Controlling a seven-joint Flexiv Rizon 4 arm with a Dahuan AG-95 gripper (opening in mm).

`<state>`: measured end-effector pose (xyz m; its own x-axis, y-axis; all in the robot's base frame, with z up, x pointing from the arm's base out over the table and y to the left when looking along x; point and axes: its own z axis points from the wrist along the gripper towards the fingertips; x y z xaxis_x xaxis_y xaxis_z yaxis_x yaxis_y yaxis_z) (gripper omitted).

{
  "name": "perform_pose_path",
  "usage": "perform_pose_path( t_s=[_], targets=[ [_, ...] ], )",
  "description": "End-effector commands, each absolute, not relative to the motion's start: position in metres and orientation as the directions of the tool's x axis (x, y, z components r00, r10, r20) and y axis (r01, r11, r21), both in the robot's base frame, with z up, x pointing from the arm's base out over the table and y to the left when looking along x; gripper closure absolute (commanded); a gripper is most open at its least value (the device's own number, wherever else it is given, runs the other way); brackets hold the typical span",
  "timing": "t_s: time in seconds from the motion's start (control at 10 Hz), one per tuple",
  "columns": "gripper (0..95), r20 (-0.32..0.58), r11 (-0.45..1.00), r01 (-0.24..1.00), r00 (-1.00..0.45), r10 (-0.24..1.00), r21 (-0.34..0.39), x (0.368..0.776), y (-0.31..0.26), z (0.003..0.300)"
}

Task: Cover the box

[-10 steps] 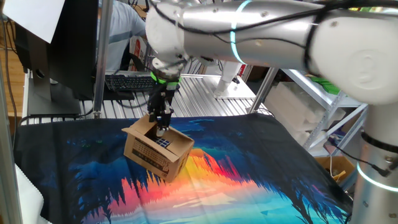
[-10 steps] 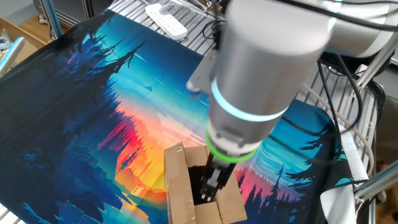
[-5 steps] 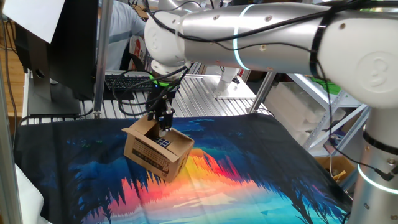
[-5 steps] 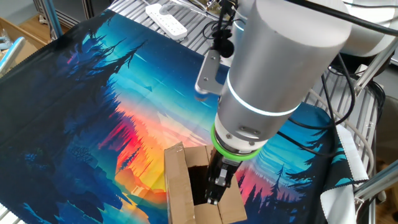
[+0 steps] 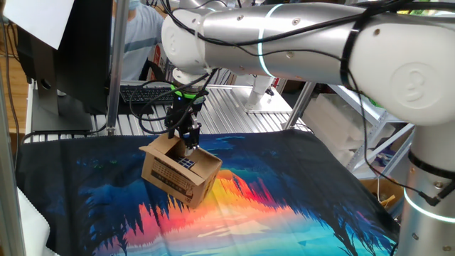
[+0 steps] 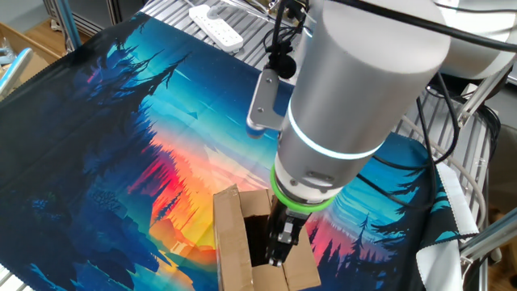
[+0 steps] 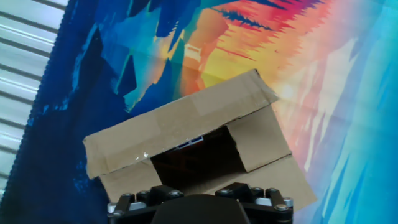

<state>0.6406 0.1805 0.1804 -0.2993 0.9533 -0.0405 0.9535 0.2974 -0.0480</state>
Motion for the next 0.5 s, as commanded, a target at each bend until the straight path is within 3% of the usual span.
perform_pose_path(
  t_s=[0.1,0.5],
  targets=[
    [19.0,-0.012,-0.4,0.909,0.402,0.916,-0.12,0.6401,0.1805,0.1792],
    [19.0,-0.015,-0.38,0.918,0.381,0.925,-0.115,0.641,0.1797,0.178]
  ],
)
